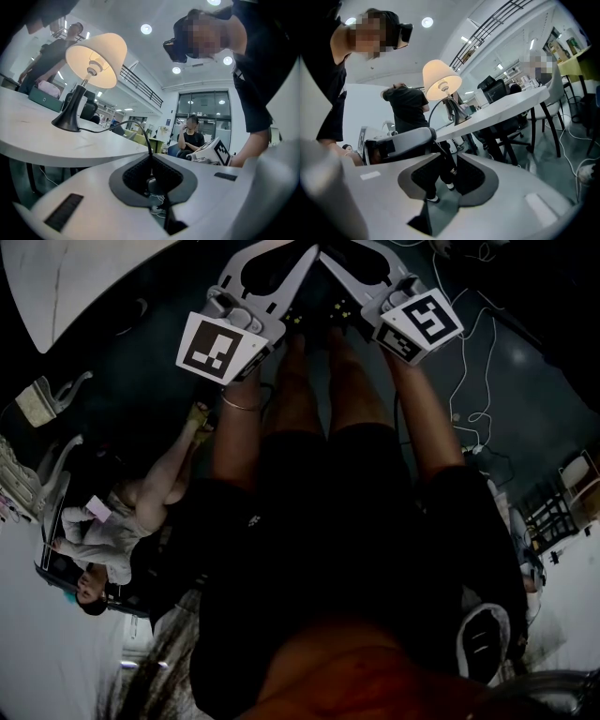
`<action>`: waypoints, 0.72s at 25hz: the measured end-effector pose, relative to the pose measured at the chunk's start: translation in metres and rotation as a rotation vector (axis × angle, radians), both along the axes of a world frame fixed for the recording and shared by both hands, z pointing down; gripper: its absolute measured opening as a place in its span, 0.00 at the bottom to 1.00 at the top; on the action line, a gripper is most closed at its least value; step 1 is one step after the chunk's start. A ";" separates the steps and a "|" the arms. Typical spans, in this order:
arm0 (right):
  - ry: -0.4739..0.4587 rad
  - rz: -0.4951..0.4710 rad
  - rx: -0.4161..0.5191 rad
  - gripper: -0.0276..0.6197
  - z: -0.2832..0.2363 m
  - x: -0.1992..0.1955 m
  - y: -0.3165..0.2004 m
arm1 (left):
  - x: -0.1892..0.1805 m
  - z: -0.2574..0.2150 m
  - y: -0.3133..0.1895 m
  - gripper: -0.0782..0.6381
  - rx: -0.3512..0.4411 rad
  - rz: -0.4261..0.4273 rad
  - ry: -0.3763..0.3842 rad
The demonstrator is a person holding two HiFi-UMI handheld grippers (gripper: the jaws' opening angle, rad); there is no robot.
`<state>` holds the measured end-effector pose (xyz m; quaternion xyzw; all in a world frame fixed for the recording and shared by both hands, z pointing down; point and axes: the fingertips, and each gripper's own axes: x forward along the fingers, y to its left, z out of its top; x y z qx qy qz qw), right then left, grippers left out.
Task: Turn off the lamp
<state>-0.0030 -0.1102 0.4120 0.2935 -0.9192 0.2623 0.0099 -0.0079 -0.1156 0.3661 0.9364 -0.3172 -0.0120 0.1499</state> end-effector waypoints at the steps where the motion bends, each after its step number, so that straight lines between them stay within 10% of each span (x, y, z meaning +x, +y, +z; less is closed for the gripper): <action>1: -0.001 0.002 -0.003 0.16 0.000 -0.001 -0.001 | 0.001 -0.001 0.001 0.14 0.001 0.007 0.002; 18: 0.016 -0.026 -0.028 0.05 0.004 -0.013 0.007 | 0.000 -0.005 0.009 0.14 0.065 0.030 -0.047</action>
